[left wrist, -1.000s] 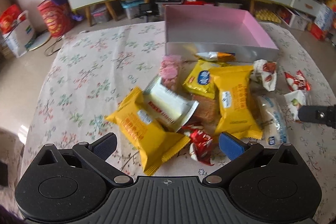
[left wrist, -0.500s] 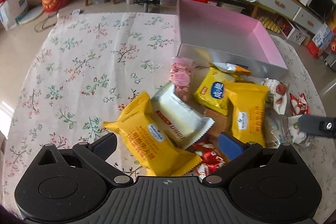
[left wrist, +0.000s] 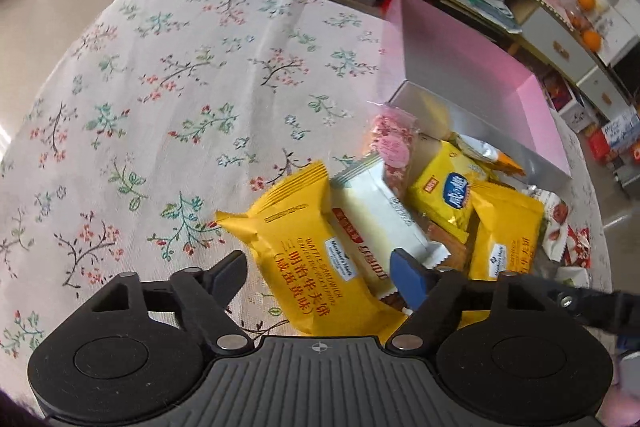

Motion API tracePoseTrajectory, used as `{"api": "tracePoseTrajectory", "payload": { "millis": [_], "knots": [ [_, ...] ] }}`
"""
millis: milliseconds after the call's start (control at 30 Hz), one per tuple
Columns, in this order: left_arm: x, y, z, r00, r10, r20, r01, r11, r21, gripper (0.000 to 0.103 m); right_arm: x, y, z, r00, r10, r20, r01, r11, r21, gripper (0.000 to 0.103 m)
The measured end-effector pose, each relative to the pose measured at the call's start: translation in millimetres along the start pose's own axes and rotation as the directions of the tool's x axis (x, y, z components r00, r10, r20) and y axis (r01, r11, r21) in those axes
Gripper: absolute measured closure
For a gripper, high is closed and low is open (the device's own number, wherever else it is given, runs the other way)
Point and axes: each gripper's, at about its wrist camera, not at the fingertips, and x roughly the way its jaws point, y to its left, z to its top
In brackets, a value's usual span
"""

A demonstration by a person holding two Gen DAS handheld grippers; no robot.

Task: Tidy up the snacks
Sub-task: 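Lower the left gripper onto a yellow cake packet and close it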

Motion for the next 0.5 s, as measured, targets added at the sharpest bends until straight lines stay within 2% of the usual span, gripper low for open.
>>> {"api": "tracePoseTrajectory", "payload": {
  "millis": [167, 233, 400, 500],
  "knots": [
    [9.8, 9.9, 0.1, 1.0, 0.002, -0.022, -0.003, 0.998, -0.058, 0.041, 12.2, -4.3, -1.6, 0.999, -0.038, -0.007, 0.038, 0.999, 0.008, 0.045],
    [12.0, 11.2, -1.0, 1.0, -0.002, -0.02, 0.001, 0.997, -0.075, 0.042, 13.0, -10.7, -4.7, 0.999, -0.041, -0.005, 0.041, 0.999, 0.024, 0.05],
    [11.4, 10.2, -1.7, 1.0, 0.005, -0.009, -0.006, 0.997, -0.079, 0.058, 10.5, -15.2, -4.7, 0.999, -0.048, 0.02, 0.047, 0.998, 0.038, 0.062],
    [10.4, 9.5, -1.4, 1.0, 0.011, -0.005, -0.012, 0.997, -0.073, 0.061, 8.2, -20.3, -6.1, 0.998, -0.052, 0.024, 0.051, 0.998, 0.047, 0.068]
  ]
}}
